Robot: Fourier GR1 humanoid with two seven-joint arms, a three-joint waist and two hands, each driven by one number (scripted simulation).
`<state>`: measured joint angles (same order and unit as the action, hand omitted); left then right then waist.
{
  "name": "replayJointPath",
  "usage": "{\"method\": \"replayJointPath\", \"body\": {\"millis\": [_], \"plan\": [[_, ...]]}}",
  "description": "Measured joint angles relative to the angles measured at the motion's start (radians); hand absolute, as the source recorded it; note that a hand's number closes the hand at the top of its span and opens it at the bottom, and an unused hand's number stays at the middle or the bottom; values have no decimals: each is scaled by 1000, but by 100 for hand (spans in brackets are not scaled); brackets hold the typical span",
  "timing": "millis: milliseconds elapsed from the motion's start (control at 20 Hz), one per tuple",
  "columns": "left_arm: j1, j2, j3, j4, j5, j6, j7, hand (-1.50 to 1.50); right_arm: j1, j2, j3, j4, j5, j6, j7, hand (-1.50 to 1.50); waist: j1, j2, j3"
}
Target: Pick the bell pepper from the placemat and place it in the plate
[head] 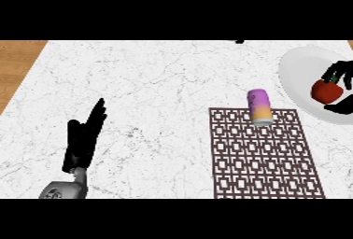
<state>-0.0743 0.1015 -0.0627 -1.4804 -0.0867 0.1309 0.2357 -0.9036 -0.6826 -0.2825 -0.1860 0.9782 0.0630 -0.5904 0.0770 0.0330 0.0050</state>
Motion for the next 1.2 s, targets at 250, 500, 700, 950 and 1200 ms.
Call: {"method": "replayJointPath", "body": {"millis": [250,500,700,950,1200], "plan": [[-4,-8,-6,1,-10,8,0,0,-12,-16,9,38,9,74,-85,-150,1,1,1],[10,0,3,-8,1,0,1,0,-29,-32,-81,63,-89,182,-225,-150,-4,-2,3],[7,-3,10,0,1,6,-2,0,-49,-51,-198,106,-211,269,-239,-150,-12,-1,3],[2,-5,11,7,-1,7,-10,0,-59,-97,-281,139,-301,363,-195,-150,-13,1,3],[-1,-7,10,5,1,4,-9,0,-32,-112,-304,137,-332,411,-176,-150,-8,3,5]]}}
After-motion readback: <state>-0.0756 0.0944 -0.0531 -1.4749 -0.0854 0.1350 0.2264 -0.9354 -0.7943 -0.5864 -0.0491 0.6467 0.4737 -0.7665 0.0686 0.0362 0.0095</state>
